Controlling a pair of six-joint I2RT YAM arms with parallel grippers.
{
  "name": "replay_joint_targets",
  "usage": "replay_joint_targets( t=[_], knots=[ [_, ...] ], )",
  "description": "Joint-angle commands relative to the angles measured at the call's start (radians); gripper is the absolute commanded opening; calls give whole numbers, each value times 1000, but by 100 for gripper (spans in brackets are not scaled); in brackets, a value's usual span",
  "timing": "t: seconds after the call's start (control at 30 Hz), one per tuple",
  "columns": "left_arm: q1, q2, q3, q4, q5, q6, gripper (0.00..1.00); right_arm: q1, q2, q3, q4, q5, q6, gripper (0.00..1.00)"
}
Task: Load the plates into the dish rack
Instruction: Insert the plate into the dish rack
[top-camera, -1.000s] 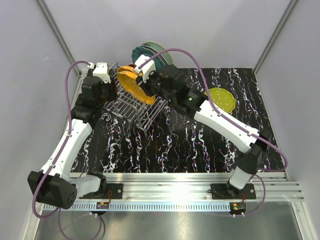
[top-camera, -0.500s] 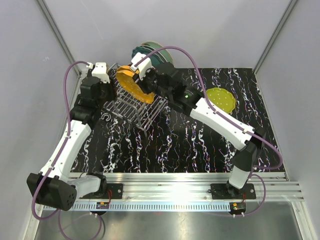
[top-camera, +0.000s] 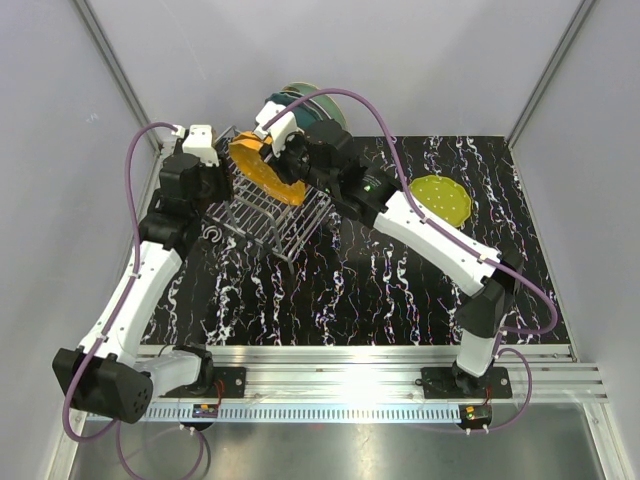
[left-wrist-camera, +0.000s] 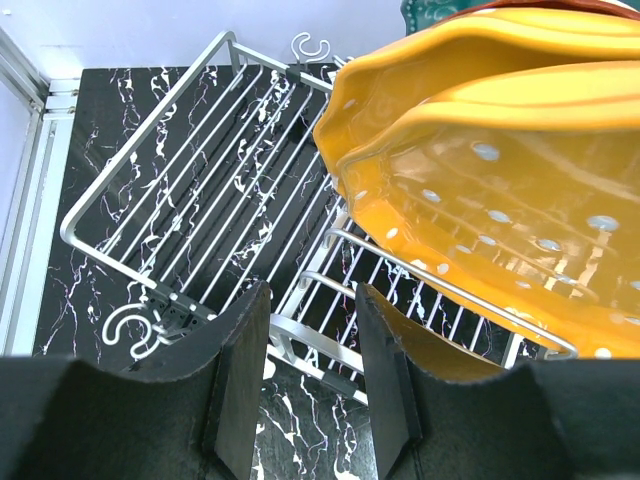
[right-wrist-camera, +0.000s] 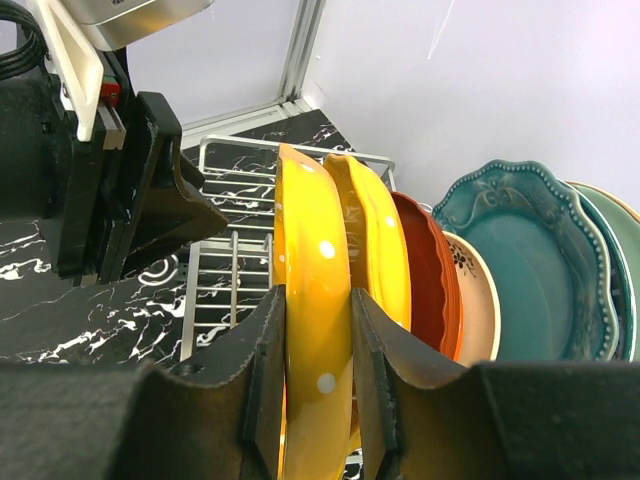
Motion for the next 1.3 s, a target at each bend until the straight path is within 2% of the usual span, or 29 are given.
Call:
replay_joint_targets(
  t=[0.0, 0.7, 1.0, 1.27],
  knots=[
    [5, -27, -3, 47, 5, 6, 43, 6, 28, 19, 4, -82, 3, 26],
    [5, -52, -16, 61, -24, 50, 43, 7, 91, 35, -106, -155, -57, 14],
    [5, -58, -17, 62, -23, 53, 44, 6, 150, 110, -204, -208, -70, 28],
    [5, -55, -16, 59, -15, 50, 44, 5, 167, 120, -218, -208, -74, 31]
  ],
)
